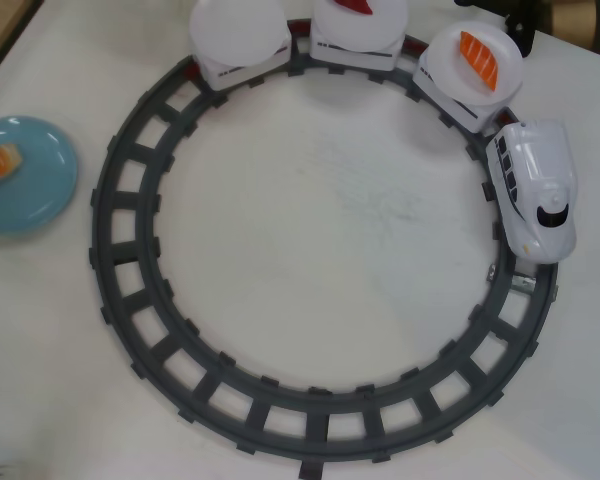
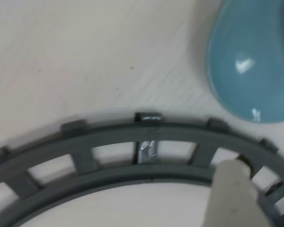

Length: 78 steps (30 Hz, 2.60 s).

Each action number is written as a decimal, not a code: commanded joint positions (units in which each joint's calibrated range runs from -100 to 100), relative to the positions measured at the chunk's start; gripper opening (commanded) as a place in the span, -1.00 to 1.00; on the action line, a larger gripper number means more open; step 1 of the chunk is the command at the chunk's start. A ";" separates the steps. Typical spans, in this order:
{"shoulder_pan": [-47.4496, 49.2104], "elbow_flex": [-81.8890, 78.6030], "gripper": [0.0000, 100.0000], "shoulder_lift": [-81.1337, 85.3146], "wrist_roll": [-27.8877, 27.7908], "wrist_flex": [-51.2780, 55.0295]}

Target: Pick up the sushi from the Shinkansen and put it on the blue dish

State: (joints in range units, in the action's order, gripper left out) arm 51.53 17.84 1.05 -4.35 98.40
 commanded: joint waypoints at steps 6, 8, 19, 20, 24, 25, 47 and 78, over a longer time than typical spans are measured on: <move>-0.56 -13.51 -0.57 16.32 0.74 0.83; -0.39 -16.94 -0.70 19.48 0.58 0.83; -0.30 -31.28 -0.94 31.50 0.74 -1.29; -0.30 -32.90 -0.94 33.41 0.74 -2.31; -0.04 -41.65 -0.94 41.96 0.68 -4.35; 0.67 -44.17 -0.94 44.03 0.53 -4.77; 6.65 -70.95 -0.94 57.55 0.79 -22.61; 10.53 -97.91 -0.94 82.94 0.53 -27.53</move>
State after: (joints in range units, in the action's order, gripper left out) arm 62.08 -80.05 84.14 -3.93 72.10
